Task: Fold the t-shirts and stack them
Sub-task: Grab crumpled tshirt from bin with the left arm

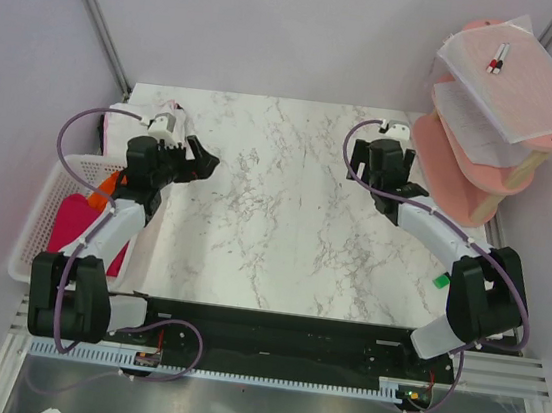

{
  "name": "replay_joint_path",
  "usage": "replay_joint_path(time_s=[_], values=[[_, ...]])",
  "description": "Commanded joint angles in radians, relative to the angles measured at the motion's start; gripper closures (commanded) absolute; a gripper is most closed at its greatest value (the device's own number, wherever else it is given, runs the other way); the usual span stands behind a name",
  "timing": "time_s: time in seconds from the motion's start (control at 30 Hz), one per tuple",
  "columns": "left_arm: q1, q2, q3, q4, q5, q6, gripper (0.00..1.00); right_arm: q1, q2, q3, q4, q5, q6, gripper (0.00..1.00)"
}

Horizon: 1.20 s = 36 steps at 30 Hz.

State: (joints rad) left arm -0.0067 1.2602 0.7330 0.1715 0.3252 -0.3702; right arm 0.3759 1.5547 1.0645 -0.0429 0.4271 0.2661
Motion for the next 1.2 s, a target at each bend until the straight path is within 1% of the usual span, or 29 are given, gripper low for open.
replay_joint_path(time_s=[0.0,0.03,0.13,0.23,0.3,0.33,0.4,0.43,0.5,0.53,0.57,0.6,0.63,0.7,0.73,0.8,0.9,0.93,1.0,1.07,1.1,1.13,1.17], values=[[0.001,-0.039,-0.037,0.04,-0.055,0.04,0.0,0.001,0.007,-0.02,0.008,-0.027,0.018,0.02],[0.001,-0.041,-0.035,0.019,-0.096,0.045,0.0,0.001,0.007,-0.021,0.011,-0.027,0.016,0.02],[0.001,-0.032,-0.009,-0.039,-0.15,0.042,0.0,0.003,0.008,-0.031,0.015,-0.042,0.019,0.02],[0.001,-0.042,-0.001,-0.055,-0.219,0.036,0.0,0.003,0.015,-0.034,0.018,-0.057,0.024,0.02],[0.001,-0.071,-0.007,-0.073,-0.267,0.027,0.0,0.001,0.019,-0.034,0.02,-0.062,0.027,0.02],[-0.001,-0.084,-0.009,-0.082,-0.32,0.021,0.0,0.001,0.022,-0.035,0.021,-0.067,0.028,0.02],[0.001,-0.12,-0.02,-0.098,-0.379,0.017,0.0,0.004,0.027,-0.038,0.023,-0.076,0.03,0.02],[0.001,-0.133,-0.023,-0.112,-0.444,-0.001,0.0,0.004,0.028,-0.038,0.024,-0.082,0.033,0.02],[0.001,-0.174,-0.032,-0.156,-0.527,-0.03,0.0,0.008,0.036,-0.04,0.029,-0.088,0.033,0.02],[0.001,-0.188,-0.037,-0.165,-0.617,-0.056,0.0,0.009,0.039,-0.038,0.032,-0.094,0.033,0.02],[0.001,-0.206,-0.047,-0.184,-0.668,-0.071,0.0,0.011,0.047,-0.038,0.032,-0.097,0.033,0.02],[-0.001,-0.231,-0.049,-0.248,-0.725,-0.085,0.0,0.014,0.051,-0.034,0.034,-0.1,0.033,0.02],[0.001,-0.24,-0.047,-0.277,-0.836,-0.12,0.0,0.014,0.056,-0.032,0.034,-0.102,0.033,0.02],[-0.001,-0.246,-0.046,-0.363,-0.935,-0.141,0.0,0.014,0.067,-0.028,0.034,-0.106,0.036,0.02],[-0.001,-0.243,-0.043,-0.391,-1.013,-0.159,0.0,0.017,0.07,-0.026,0.034,-0.109,0.035,0.02],[0.001,-0.228,-0.035,-0.424,-1.072,-0.176,0.0,0.018,0.077,-0.026,0.034,-0.116,0.038,0.02],[-0.001,-0.159,-0.009,-0.53,-1.176,-0.242,0.0,0.018,0.088,-0.026,0.034,-0.122,0.038,0.02],[0.002,-0.113,0.008,-0.584,-1.227,-0.281,0.0,0.02,0.093,-0.026,0.034,-0.125,0.038,0.02],[0.005,-0.072,0.022,-0.635,-1.265,-0.341,0.0,0.021,0.1,-0.021,0.034,-0.135,0.042,0.02],[0.005,-0.022,0.037,-0.719,-1.305,-0.401,0.0,0.021,0.116,-0.014,0.034,-0.146,0.041,0.02],[0.034,-0.009,0.042,-0.748,-1.321,-0.482,0.0,0.026,0.122,-0.009,0.034,-0.154,0.042,0.02],[0.042,0.001,0.051,-0.811,-1.324,-0.521,0.0,0.027,0.133,-0.006,0.032,-0.16,0.044,0.02],[0.05,0.016,0.055,-0.829,-1.321,-0.548,0.0,0.026,0.137,0.002,0.032,-0.163,0.044,0.02]])
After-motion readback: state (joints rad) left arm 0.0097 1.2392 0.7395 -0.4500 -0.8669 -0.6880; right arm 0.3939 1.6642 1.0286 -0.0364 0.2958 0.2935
